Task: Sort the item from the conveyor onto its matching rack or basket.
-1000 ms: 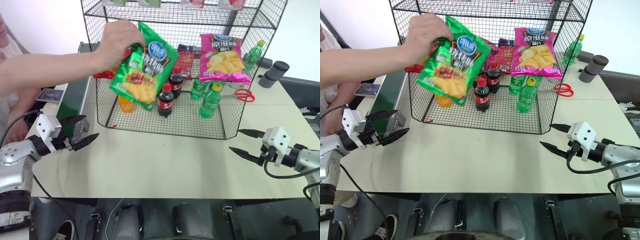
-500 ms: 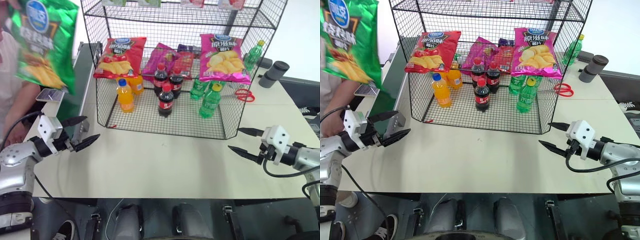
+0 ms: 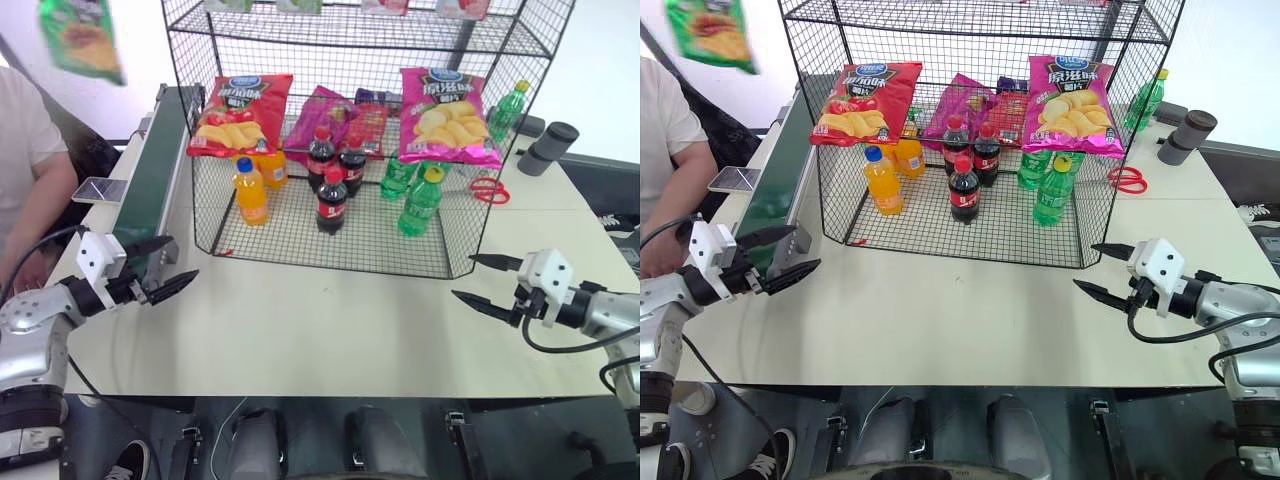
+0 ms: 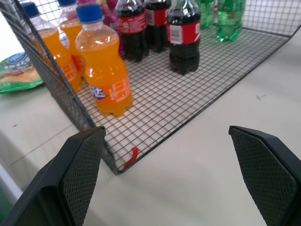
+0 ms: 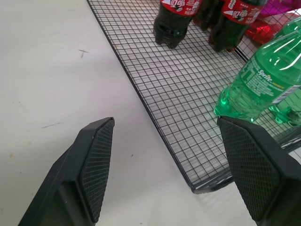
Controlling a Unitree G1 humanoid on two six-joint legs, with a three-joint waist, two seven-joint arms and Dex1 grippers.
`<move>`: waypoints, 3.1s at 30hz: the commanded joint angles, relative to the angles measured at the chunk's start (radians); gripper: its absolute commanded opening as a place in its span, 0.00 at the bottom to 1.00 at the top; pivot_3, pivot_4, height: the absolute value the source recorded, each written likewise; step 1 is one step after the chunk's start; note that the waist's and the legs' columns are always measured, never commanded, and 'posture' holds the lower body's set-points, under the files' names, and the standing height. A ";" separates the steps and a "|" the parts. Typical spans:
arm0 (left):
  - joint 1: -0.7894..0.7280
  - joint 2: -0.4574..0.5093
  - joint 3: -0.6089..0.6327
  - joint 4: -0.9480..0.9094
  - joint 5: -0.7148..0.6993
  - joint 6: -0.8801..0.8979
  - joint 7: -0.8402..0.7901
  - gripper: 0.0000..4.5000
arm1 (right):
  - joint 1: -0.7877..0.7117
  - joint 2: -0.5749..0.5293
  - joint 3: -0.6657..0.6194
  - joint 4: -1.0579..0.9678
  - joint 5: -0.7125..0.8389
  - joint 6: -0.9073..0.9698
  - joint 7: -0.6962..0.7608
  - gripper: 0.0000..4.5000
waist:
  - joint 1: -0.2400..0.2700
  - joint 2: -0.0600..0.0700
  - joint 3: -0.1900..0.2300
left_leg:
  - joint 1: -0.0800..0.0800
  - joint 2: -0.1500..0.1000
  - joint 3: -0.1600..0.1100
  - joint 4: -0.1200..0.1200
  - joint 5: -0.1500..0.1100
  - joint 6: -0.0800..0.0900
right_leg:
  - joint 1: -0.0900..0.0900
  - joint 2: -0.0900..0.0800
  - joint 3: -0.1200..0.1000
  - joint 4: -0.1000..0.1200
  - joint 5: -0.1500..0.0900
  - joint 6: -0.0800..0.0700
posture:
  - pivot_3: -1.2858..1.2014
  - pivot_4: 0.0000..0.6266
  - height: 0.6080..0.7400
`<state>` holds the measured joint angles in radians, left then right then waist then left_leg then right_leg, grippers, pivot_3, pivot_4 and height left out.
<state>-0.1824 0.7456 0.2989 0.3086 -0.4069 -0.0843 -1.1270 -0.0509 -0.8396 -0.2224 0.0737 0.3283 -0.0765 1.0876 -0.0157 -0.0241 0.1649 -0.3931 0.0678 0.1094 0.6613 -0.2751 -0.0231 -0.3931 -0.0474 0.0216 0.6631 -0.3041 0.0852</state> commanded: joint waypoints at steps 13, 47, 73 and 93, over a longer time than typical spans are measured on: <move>-0.001 0.011 0.014 -0.025 0.007 -0.037 0.016 1.00 | -0.023 0.003 0.002 0.001 0.004 -0.028 0.004 0.81 | 0.000 0.000 0.000 | 0.000 0.000 0.000 0.000 0.000 0.000 | 0.000 0.000 0.000 0.000 0.000 0.000 | 0.52 0.24 1.00; 0.070 0.019 0.032 -0.113 0.018 0.047 0.127 1.00 | -0.040 0.011 0.015 -0.003 0.013 -0.017 0.018 0.81 | 0.000 0.000 0.000 | 0.000 0.001 0.000 0.000 0.000 0.000 | 0.000 0.000 0.000 0.000 0.000 0.000 | 0.52 0.24 1.00; 0.244 -0.011 0.173 -0.294 0.001 -0.005 0.204 1.00 | -0.249 0.258 0.219 -0.137 0.074 0.186 -0.041 0.81 | -0.006 0.000 0.000 | 0.000 0.002 -0.001 0.000 0.000 0.000 | 0.000 -0.002 0.000 0.001 0.000 0.000 | 0.52 0.24 1.00; 0.509 0.060 0.349 -0.187 0.639 -0.603 0.652 1.00 | -0.383 0.344 0.378 -0.102 0.133 0.352 0.111 0.99 | -0.010 0.000 0.000 | -0.003 -0.001 0.001 -0.011 0.000 -0.001 | -0.008 -0.013 -0.005 -0.002 -0.002 -0.005 | 0.52 0.24 1.00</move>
<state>0.3206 0.7904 0.6121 0.1215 0.1912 -0.6692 -0.5255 -0.4222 -0.4998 0.1582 -0.0246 0.4636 0.2948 1.1912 -0.0260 -0.0244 0.1646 -0.3964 0.0664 0.1100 0.6498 -0.2747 -0.0242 -0.4015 -0.0611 0.0165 0.6614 -0.3066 0.0800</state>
